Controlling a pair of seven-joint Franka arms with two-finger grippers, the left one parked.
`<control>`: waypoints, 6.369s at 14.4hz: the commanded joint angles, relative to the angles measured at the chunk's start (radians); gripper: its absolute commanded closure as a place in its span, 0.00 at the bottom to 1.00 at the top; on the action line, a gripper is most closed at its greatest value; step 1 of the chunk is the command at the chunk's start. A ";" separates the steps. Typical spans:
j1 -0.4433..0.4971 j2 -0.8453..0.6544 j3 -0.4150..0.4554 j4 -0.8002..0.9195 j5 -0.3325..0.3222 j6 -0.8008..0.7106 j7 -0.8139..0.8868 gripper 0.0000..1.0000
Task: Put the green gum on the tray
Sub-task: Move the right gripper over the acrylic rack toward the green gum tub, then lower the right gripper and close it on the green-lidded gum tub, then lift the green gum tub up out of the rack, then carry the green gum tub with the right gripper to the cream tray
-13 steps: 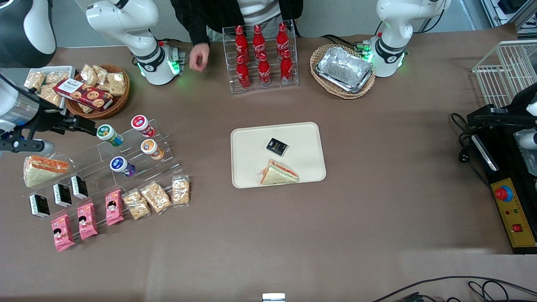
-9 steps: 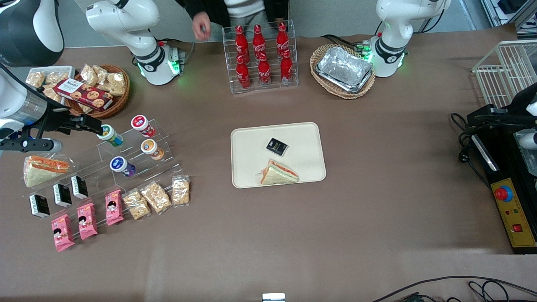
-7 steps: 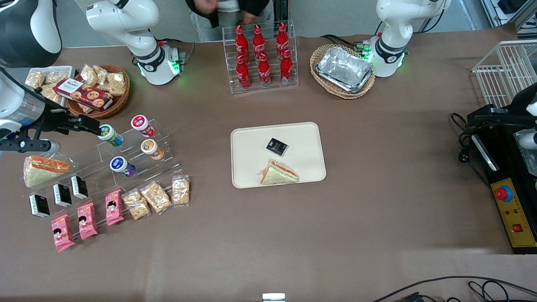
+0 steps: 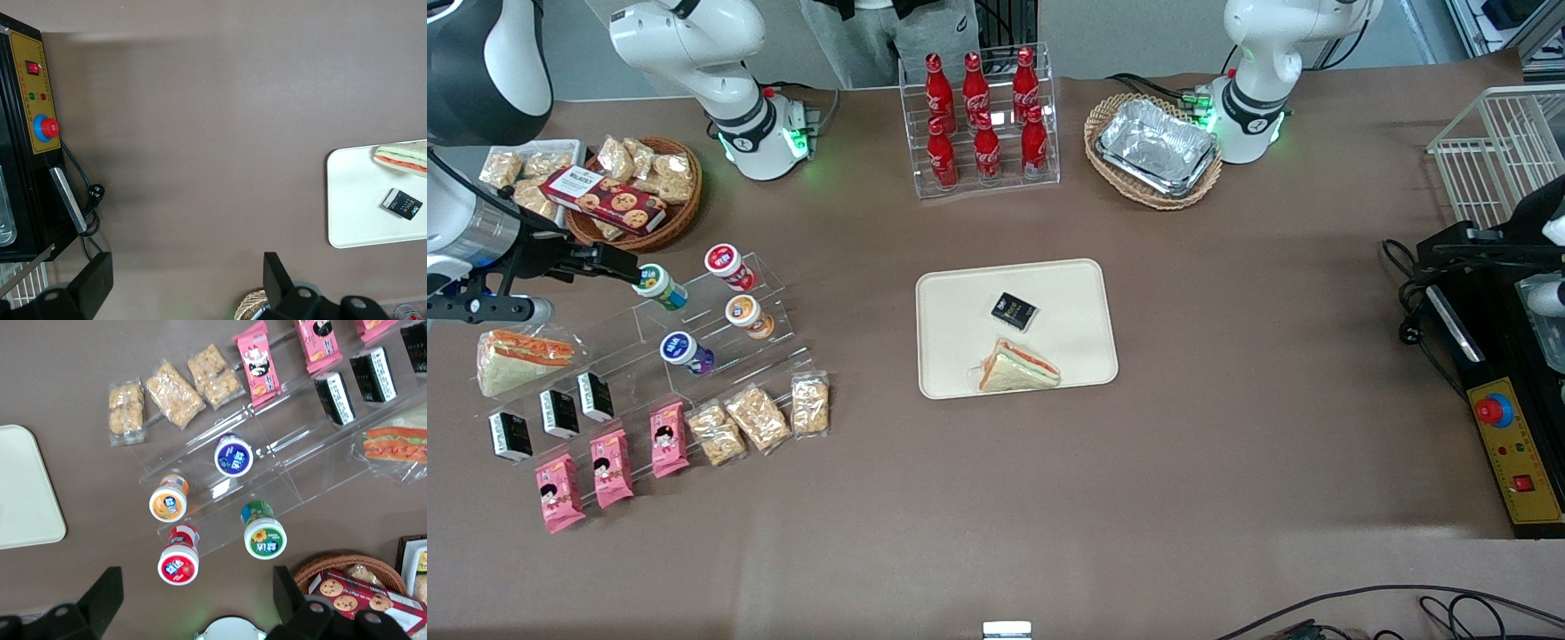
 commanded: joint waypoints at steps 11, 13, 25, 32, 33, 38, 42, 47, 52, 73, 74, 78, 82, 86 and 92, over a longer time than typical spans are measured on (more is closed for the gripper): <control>-0.022 -0.412 -0.088 -0.542 -0.010 0.259 -0.025 0.00; -0.022 -0.398 -0.127 -0.542 -0.010 0.288 -0.057 0.00; -0.012 -0.364 -0.112 -0.623 -0.099 0.425 -0.093 0.00; -0.013 -0.255 -0.114 -0.752 -0.082 0.649 -0.093 0.00; -0.013 -0.243 -0.120 -0.754 -0.082 0.653 -0.093 0.00; -0.013 -0.226 -0.137 -0.771 -0.081 0.669 -0.093 0.03; -0.013 -0.218 -0.140 -0.771 -0.044 0.680 -0.093 0.49; -0.013 -0.203 -0.141 -0.766 -0.027 0.695 -0.093 0.96; -0.013 -0.270 -0.141 -0.629 -0.027 0.478 -0.107 1.00; -0.005 -0.030 0.498 -0.090 0.134 0.177 0.750 1.00; -0.005 0.007 0.524 -0.106 0.131 0.240 0.789 1.00; 0.057 0.130 0.560 -0.224 0.117 0.541 0.852 1.00; 0.120 0.272 0.560 -0.280 0.007 0.724 0.926 1.00; 0.145 0.375 0.560 -0.281 -0.058 0.784 0.952 1.00; 0.168 0.429 0.560 -0.373 -0.067 0.940 0.953 1.00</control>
